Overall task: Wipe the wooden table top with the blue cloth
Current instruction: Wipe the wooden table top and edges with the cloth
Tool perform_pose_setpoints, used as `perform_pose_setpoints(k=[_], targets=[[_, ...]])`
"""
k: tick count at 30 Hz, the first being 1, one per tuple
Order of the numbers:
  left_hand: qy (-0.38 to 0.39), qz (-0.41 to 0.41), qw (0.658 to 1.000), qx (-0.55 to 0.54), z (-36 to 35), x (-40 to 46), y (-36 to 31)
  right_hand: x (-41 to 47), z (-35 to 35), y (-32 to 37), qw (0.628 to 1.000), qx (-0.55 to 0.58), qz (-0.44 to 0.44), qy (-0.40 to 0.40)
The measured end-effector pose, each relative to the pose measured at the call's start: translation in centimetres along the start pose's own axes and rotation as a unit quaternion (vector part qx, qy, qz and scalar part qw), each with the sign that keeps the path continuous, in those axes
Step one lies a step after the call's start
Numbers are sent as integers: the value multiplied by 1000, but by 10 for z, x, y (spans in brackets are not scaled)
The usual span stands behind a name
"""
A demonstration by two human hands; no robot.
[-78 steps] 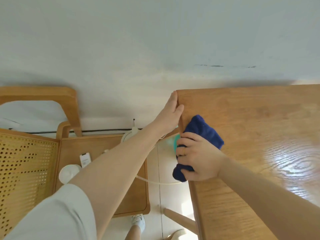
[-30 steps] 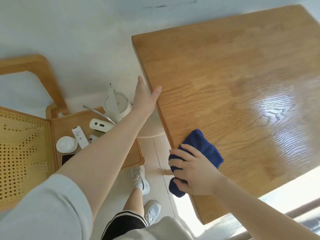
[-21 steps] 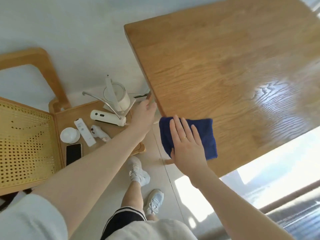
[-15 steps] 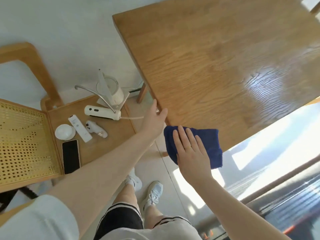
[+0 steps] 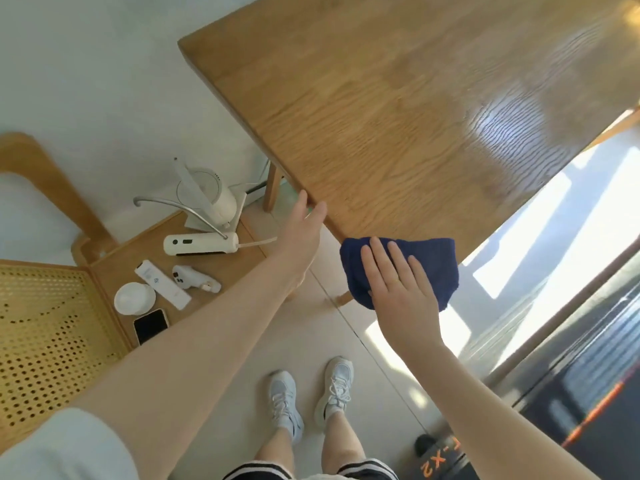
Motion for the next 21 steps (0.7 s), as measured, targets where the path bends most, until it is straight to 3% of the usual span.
perform_pose_setpoints(k=[10,14,18,21], targets=[[75,-29,997,-1,14,2,12,76,-1,37,999,21,-21,15],[28,-3,999,15,4,0,4,22,5,8,987,57,-149,23],[-13,14,999,36,-17,-7,-9,-9,4,6,939,173,-297,-1],[-42,32,998,32,-28,-1,-9,5,2,9,857,289,-423,-63]])
Point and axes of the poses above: each hand's wrist, its own x-axis towards the middle knuckle, its own z-axis out of the back of the hand, y = z × x, the point moved 2 cm from there along x, towards the middle knuckle, and after that the axes turned 9 degrees about x, right-handed, at the moved point
